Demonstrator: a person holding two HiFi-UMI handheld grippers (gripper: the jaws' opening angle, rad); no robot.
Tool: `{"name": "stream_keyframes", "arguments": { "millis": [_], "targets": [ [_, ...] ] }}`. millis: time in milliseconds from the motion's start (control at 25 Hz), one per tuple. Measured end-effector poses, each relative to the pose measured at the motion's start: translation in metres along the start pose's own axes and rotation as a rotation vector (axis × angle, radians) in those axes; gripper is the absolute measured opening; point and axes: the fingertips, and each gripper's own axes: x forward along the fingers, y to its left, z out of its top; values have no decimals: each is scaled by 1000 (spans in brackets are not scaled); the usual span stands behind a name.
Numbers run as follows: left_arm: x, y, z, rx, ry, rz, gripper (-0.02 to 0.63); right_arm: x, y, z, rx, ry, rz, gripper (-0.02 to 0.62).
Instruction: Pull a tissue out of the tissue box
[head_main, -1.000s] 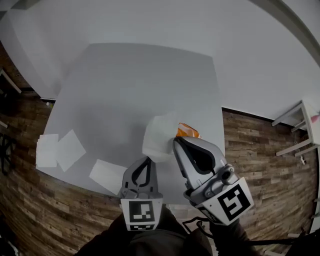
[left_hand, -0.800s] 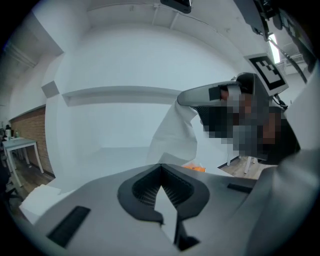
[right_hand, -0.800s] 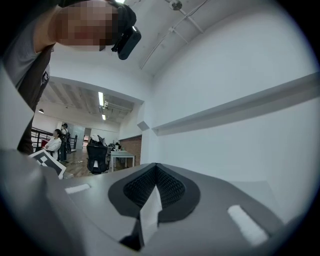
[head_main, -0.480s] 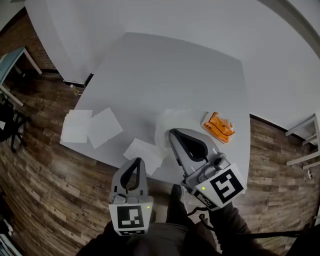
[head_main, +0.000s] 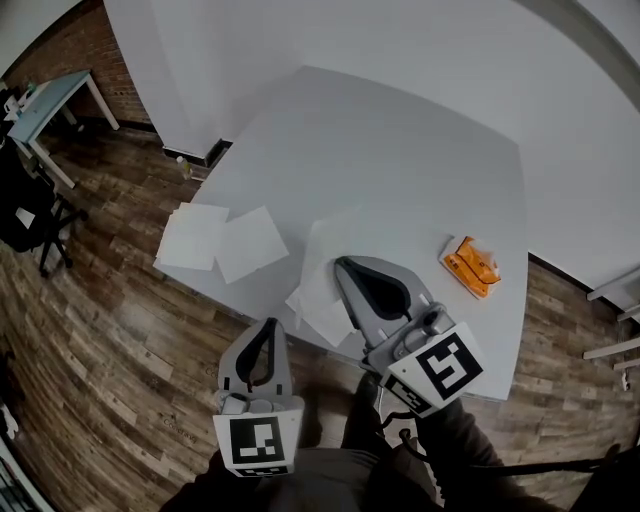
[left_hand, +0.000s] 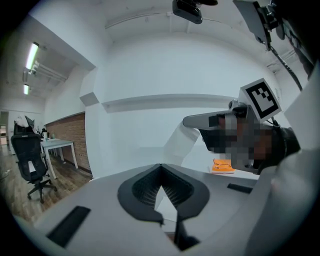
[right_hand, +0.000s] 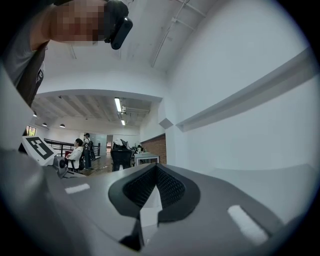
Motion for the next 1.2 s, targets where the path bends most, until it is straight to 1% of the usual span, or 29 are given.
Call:
{"name": "stream_keyframes", "arguments": {
  "millis": [160, 440, 560, 680, 920, 1200],
  "targets": [
    [-2, 0, -6, -4, 10, -1, 0, 0, -11, -32, 57, 38, -28, 2],
    [7, -2, -27, 4, 60, -18, 0, -4, -36, -131, 154, 169, -91, 2],
    [9, -3, -27, 9, 62, -26, 0, -10, -37, -162, 191, 232, -112, 2],
    [13, -5, -26, 13, 57, -35, 0, -10, -39, -172, 203, 250, -119, 2],
    [18, -8, -22, 12, 51, -47, 0, -8, -41, -167, 201, 243, -126, 2],
    [18, -14, -21, 12, 50, -61, 0, -16, -43, -174, 210, 259, -144, 2]
  ]
}}
